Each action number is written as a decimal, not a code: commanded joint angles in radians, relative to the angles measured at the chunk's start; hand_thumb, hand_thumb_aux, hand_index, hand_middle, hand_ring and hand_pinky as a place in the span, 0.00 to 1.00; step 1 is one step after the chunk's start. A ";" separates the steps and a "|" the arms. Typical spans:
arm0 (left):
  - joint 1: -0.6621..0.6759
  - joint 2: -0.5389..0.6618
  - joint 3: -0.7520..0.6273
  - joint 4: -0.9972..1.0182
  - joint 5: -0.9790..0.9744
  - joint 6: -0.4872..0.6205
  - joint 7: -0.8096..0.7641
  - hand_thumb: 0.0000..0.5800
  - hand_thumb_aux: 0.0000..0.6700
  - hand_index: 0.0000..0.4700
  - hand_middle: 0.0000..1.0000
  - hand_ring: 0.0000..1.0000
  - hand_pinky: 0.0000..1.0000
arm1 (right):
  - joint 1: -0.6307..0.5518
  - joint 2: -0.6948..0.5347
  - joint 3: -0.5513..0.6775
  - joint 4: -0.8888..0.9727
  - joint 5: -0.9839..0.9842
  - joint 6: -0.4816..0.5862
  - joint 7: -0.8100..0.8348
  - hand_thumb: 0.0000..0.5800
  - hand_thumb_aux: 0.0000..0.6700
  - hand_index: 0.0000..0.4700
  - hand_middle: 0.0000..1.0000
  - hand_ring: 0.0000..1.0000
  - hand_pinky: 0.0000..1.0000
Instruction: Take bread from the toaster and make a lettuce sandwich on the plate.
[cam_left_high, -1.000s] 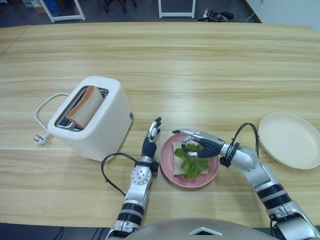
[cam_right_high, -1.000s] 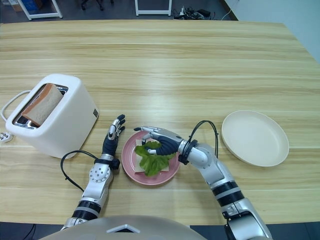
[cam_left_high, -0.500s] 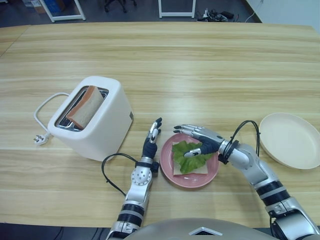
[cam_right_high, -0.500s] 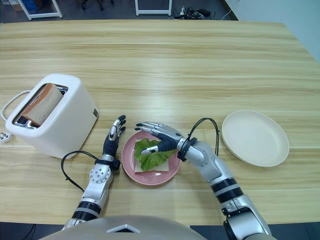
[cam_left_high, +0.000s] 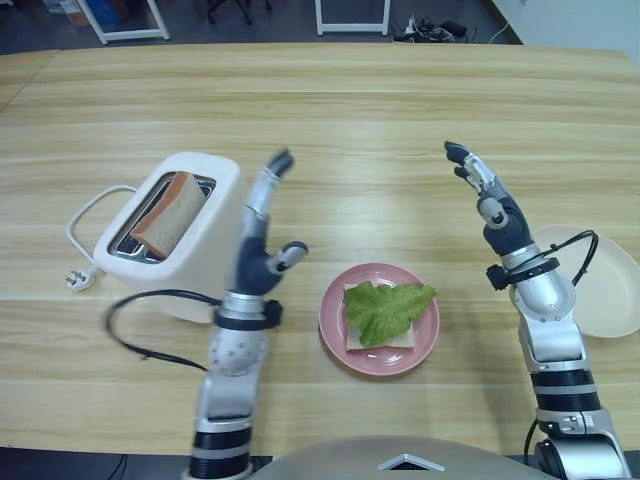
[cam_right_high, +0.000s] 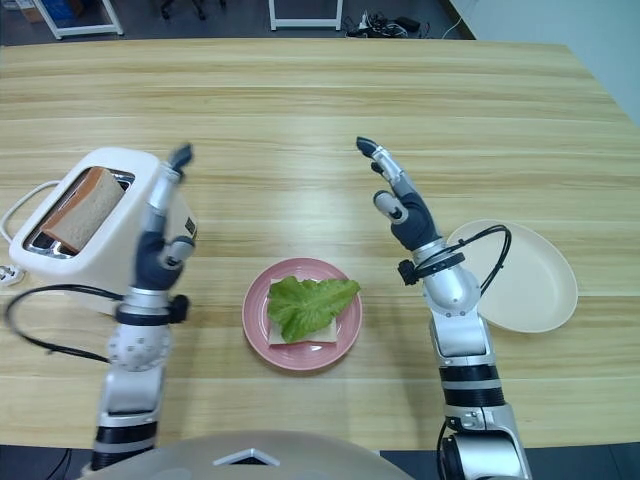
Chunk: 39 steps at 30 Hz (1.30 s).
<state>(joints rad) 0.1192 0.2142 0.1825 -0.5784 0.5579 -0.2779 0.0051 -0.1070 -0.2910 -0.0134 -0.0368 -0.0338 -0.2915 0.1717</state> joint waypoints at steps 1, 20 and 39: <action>0.026 0.192 0.258 0.038 0.264 0.142 0.019 0.00 0.00 0.00 0.00 0.00 0.00 | 0.070 0.055 -0.042 0.046 0.040 0.042 -0.047 0.00 0.00 0.00 0.00 0.00 0.00; 0.116 0.240 0.219 0.178 0.225 0.339 -0.039 1.00 1.00 1.00 1.00 1.00 1.00 | 0.099 0.043 -0.048 0.058 -0.008 0.047 -0.073 0.00 0.00 0.00 0.00 0.00 0.00; -0.043 -0.016 0.101 -0.155 -0.557 0.159 0.217 1.00 1.00 1.00 1.00 1.00 1.00 | 0.076 0.062 -0.052 0.107 -0.026 0.072 -0.111 0.00 0.00 0.00 0.00 0.00 0.00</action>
<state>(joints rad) 0.0633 0.2776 0.4204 -0.6994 0.2605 -0.2199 0.3150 -0.0169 -0.2350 -0.0510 0.0538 -0.0607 -0.2398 0.0703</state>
